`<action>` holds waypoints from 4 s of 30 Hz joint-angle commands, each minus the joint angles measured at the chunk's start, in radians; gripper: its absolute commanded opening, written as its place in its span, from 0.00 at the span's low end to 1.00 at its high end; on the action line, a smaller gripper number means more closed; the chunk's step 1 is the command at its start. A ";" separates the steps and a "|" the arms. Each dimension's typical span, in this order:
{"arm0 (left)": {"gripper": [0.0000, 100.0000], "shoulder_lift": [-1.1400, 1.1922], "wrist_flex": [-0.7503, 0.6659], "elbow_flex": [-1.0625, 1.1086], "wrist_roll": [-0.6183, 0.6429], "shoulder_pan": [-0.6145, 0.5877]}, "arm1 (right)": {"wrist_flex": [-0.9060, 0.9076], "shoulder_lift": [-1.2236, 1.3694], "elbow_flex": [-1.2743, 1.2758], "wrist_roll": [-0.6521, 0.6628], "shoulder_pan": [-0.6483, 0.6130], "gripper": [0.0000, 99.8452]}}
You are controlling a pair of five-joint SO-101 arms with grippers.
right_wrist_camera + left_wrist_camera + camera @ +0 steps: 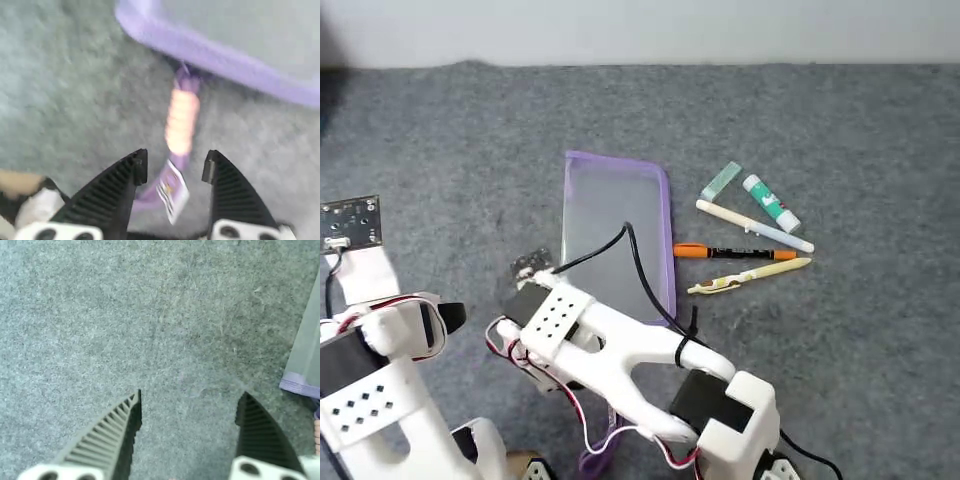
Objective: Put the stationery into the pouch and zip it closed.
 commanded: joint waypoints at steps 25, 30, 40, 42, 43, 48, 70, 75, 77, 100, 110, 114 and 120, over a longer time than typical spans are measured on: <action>0.29 -0.015 -0.015 -0.005 0.008 -0.003 | -0.062 0.139 -0.023 0.127 0.131 0.04; 0.29 -0.015 -0.015 -0.007 0.008 -0.003 | 0.093 0.045 -0.141 0.127 0.131 0.01; 0.29 -0.017 -0.015 -0.010 0.008 -0.003 | 0.243 -0.150 -0.187 0.129 0.131 0.01; 0.29 -0.017 -0.015 -0.012 0.008 -0.003 | 0.263 -0.202 -0.187 0.129 0.131 0.01; 0.29 -0.017 -0.015 -0.012 0.006 -0.003 | 0.271 -0.234 -0.187 0.129 0.131 0.01; 0.29 -0.017 -0.008 -0.047 0.005 -0.002 | 0.263 -0.406 -0.186 0.186 0.131 0.01; 0.24 -0.008 -0.034 -0.222 -0.028 0.437 | -0.015 -0.648 -0.147 0.405 0.294 0.01; 0.25 -0.008 -0.120 -0.156 0.005 0.466 | -0.036 -0.670 -0.147 0.408 0.294 0.01; 0.29 -0.008 -0.121 -0.137 0.040 0.509 | -0.035 -0.670 -0.147 0.408 0.294 0.01; 0.33 -0.008 -0.434 0.064 0.264 0.597 | -0.038 -0.704 -0.149 0.497 0.387 0.01; 0.25 -0.006 -0.577 0.122 0.261 0.603 | -0.033 -0.708 -0.149 0.508 0.387 0.01; 0.19 -0.006 -0.649 0.122 0.261 0.603 | -0.027 -0.707 -0.144 0.508 0.387 0.01; 0.08 -0.006 -0.713 0.137 0.259 0.609 | -0.024 -0.707 -0.144 0.509 0.387 0.01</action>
